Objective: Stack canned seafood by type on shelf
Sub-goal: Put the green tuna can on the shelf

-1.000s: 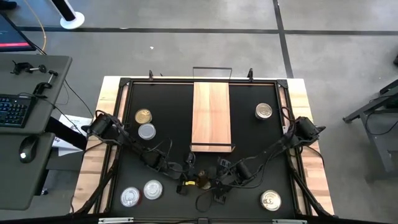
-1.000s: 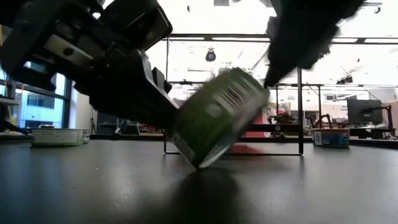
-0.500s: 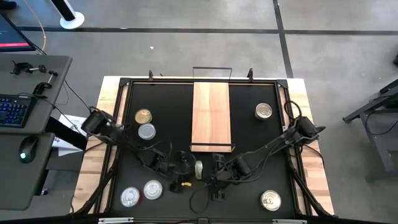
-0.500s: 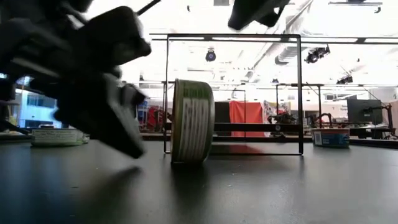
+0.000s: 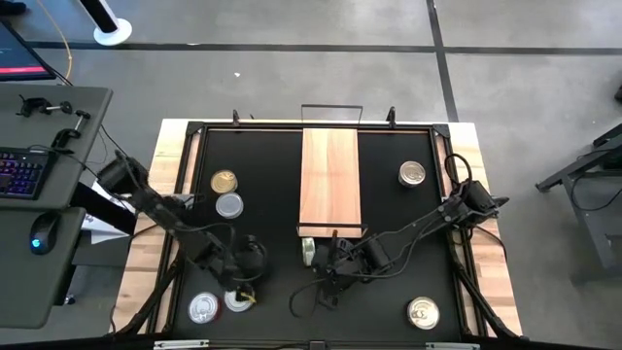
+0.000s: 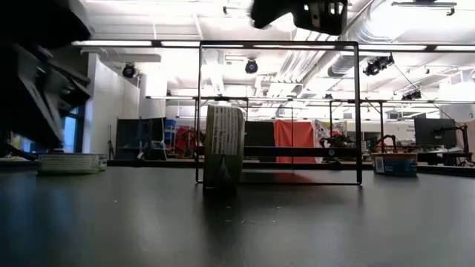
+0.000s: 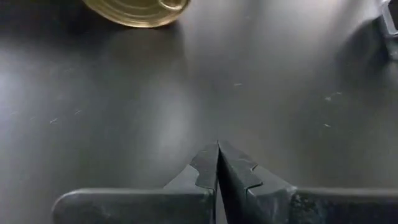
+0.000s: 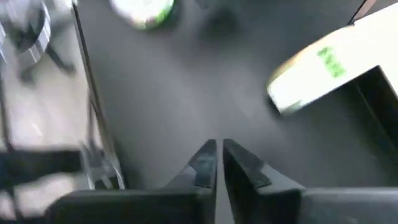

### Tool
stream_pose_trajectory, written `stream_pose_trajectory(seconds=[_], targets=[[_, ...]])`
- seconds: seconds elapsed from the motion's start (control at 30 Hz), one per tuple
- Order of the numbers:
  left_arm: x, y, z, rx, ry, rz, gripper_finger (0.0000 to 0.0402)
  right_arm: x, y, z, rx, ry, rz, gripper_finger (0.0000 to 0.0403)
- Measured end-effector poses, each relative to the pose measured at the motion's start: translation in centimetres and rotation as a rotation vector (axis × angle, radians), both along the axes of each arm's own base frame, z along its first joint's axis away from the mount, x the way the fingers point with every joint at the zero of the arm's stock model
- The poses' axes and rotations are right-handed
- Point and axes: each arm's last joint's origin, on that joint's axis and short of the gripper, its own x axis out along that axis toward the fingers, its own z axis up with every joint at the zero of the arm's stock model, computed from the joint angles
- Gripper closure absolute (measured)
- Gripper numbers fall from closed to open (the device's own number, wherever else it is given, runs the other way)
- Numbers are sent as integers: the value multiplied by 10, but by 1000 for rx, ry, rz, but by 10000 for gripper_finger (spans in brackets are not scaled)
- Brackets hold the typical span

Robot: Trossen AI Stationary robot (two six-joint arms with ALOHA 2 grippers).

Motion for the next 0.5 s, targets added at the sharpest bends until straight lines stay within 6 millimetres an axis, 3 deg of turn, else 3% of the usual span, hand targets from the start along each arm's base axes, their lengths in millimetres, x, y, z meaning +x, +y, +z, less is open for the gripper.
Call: stream_pose_trajectory(seconds=[0.13,0.33,0.5], targets=[[-11,7,20,16,-33,-37,401,9,4,4,109,-101,-155,305],[-11,26,48,146,-128,-219,402,9,14,-10,172,-114,-410,192],[-9,46,56,186,-105,-384,402,16,16,-29,291,-49,-531,153]])
